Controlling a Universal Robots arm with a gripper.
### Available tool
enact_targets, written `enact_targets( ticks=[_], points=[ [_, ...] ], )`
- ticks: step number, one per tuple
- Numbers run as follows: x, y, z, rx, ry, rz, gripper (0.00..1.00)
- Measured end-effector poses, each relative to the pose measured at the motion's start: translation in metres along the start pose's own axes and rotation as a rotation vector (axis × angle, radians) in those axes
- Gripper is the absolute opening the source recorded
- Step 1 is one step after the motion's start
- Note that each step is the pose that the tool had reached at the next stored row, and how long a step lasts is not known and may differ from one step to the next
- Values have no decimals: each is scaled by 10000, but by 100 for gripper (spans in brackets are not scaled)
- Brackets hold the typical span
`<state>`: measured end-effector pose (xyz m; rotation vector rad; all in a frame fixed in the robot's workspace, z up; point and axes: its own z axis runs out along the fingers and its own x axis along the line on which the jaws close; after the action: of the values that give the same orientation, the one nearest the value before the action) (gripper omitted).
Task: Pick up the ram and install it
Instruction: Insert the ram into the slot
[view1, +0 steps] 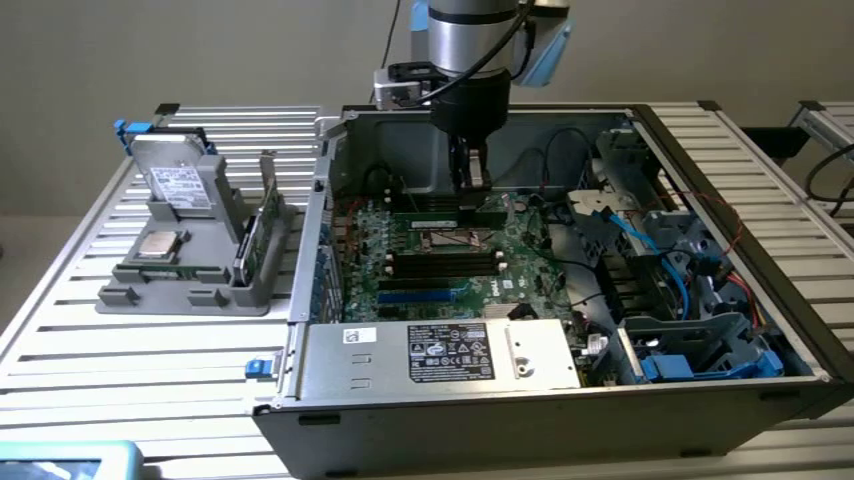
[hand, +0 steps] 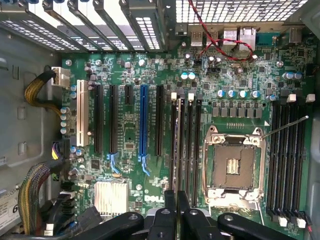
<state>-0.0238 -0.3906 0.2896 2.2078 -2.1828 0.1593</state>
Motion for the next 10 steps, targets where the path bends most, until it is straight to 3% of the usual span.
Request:
enact_targets(
  ticks=[2,10],
  points=[
    [-3,1,28,1,29,0,13],
    [-44,6,123,1,245,-11,13]
  ],
)
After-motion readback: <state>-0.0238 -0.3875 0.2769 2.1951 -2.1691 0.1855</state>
